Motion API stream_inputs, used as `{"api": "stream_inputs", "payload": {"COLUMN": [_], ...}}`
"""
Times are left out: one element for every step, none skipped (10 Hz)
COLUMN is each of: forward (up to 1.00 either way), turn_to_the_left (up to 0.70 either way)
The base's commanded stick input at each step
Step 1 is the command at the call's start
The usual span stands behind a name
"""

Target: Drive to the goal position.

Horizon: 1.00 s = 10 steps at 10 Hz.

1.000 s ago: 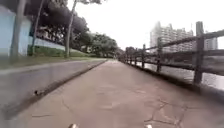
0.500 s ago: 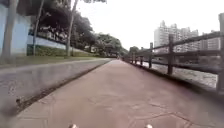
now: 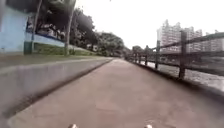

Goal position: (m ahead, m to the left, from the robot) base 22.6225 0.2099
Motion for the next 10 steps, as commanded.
{"api": "stream_inputs", "payload": {"forward": [1.0,1.0,1.0,1.0,1.0,1.0,1.0,1.0,1.0,1.0], "turn_to_the_left": [0.0,0.0,0.0,0.0,0.0,0.0,0.0,0.0,0.0,0.0]}}
